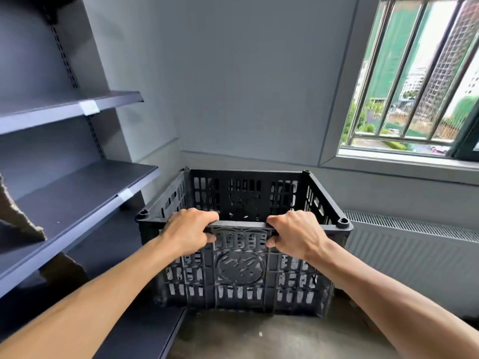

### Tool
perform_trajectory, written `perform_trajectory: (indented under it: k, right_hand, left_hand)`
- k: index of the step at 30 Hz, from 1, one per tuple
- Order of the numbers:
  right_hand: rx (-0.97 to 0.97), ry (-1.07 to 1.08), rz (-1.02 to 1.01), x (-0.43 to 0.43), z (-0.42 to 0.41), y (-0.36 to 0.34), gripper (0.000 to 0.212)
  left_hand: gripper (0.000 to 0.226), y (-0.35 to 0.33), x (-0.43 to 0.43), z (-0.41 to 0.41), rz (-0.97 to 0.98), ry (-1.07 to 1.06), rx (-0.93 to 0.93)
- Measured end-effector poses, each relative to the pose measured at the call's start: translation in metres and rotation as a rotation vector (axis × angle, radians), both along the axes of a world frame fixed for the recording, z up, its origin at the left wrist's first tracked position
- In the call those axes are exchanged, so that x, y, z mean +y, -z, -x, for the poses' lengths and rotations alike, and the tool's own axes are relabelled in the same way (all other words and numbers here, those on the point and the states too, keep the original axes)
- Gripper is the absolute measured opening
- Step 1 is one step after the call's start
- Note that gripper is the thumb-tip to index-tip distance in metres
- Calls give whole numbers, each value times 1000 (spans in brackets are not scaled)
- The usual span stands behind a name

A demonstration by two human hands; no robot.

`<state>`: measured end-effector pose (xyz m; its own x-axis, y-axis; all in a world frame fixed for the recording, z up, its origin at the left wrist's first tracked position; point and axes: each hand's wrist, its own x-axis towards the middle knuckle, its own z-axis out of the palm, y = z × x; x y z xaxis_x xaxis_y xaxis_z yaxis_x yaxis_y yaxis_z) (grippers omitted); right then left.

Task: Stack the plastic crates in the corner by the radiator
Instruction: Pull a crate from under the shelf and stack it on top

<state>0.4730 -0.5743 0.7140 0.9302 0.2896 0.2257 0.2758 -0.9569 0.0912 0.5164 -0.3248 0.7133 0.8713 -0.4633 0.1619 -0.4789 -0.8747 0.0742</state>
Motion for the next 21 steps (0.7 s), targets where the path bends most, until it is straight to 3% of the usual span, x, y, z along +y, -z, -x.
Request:
perform_trajectory:
  k: [6,13,21]
  right_hand:
    - [-136,8,31,16,-24,-26,35]
    - [-220,60,46,54,-81,-20,39]
    - [-263,219,32,81,-130,5,30]
  left_hand:
    - [27,-18,17,-32,89,33,-151]
    - [15,-7,54,-100,199,108,-261]
    - [17,1,72,-174,179,190,-337]
